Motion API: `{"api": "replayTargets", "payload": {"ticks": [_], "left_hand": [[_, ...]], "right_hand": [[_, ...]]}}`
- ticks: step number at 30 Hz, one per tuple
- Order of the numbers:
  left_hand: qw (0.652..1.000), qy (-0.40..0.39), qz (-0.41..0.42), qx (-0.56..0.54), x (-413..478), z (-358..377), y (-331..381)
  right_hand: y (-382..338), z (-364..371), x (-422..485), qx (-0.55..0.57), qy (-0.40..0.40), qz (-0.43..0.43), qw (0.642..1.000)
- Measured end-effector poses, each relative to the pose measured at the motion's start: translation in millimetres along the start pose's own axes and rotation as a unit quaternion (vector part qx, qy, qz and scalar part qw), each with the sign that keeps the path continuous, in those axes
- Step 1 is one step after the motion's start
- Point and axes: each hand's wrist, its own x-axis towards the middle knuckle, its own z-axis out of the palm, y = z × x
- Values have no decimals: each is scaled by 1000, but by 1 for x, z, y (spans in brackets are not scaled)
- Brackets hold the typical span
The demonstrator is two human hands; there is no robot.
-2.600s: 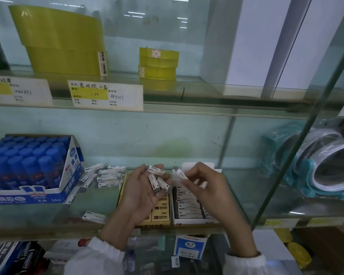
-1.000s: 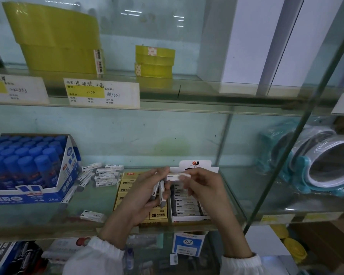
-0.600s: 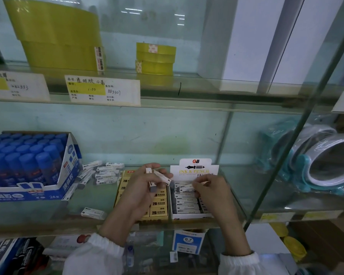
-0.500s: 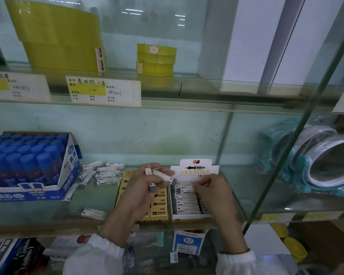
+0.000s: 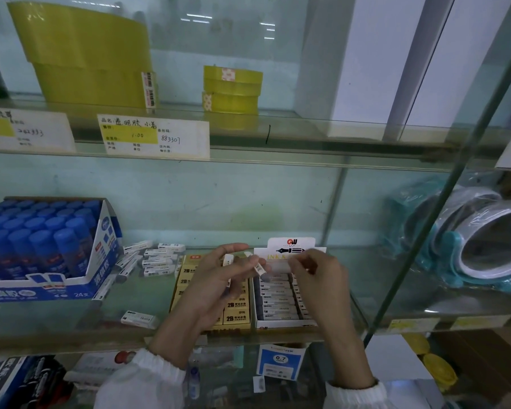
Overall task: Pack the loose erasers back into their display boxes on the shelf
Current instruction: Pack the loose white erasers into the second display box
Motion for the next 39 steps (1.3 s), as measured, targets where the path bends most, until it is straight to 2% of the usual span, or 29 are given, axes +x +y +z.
{"api": "replayTargets", "payload": {"ticks": [1, 3, 5, 9, 13, 20, 22, 24, 29, 34, 39], "left_hand": [[1000, 3, 4, 23, 0, 0, -1], [997, 8, 19, 81, 0, 1, -3], [993, 7, 30, 113, 1, 4, -5], [992, -9, 37, 122, -2, 12, -5], [990, -11, 24, 137, -3, 11, -4], [997, -17, 15, 72, 2, 3, -5], [997, -22, 22, 74, 2, 4, -6], [997, -17, 20, 71, 4, 1, -7], [999, -26, 12, 43, 8, -5, -8], [999, -24, 5, 41, 7, -5, -7], [999, -22, 6, 38, 7, -5, -7]], "right_hand": [[-5, -4, 0, 59, -13, -27, 998], [-14, -8, -2, 119, -101, -68, 985], [-16, -4, -2, 103, -185, -77, 974], [-9, -2, 4, 86, -228, -58, 968], [-6, -6, 6, 65, -200, -68, 975], [10, -25, 10, 136, -136, 37, 981], [13, -38, 12, 97, -125, 35, 987], [17, -48, 12, 12, -124, 26, 992], [22, -53, 9, -101, -194, 39, 975], [18, -45, 6, -208, -177, 21, 962], [17, -34, 3, -229, -232, -11, 945]]}}
